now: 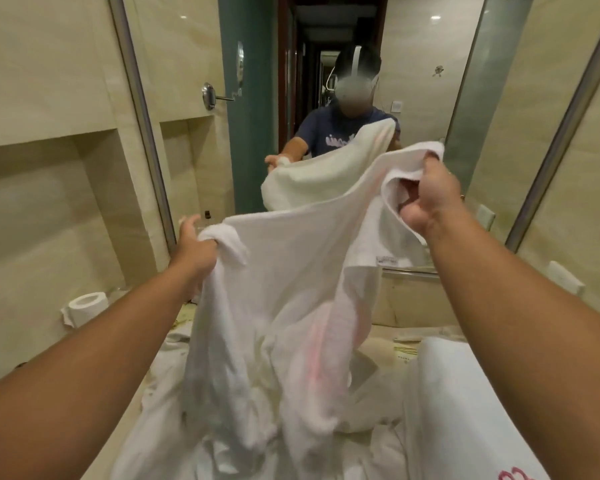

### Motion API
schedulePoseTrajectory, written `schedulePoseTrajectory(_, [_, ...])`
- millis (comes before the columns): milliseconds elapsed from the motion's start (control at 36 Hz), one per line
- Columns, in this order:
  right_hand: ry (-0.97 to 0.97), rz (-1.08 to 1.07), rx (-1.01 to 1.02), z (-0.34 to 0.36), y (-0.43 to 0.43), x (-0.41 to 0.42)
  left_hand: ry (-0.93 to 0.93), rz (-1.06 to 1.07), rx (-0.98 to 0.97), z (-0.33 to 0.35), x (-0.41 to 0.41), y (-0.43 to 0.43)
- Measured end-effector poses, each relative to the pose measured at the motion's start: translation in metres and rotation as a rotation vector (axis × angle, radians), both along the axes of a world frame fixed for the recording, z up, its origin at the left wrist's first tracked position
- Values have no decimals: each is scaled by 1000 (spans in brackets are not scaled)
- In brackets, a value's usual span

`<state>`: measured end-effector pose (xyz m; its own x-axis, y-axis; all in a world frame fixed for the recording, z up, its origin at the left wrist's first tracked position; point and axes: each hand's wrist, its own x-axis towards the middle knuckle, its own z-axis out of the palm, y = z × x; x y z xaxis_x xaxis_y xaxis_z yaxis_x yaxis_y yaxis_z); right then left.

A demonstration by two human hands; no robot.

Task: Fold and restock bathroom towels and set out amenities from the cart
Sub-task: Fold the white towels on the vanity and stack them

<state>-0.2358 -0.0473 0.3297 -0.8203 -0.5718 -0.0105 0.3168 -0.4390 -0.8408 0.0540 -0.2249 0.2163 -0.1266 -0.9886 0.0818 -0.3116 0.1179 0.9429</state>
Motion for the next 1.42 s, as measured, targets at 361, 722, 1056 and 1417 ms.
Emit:
schedulePoseTrajectory(361, [-29,336,700,-99,-19,41,-437,-428,109,-93,-47,112])
schedulePoseTrajectory(722, [-226,654,371,-149,-15,93,-155,-381,61,-119,-68,162])
schedulePoseTrajectory(1056, [554,698,624,-212,13,91,80,-285,203,-95,-48,100])
schedulePoseTrajectory(1417, [-234,202,141,-188,-12,48,-578,-464,59,-93,-6,35])
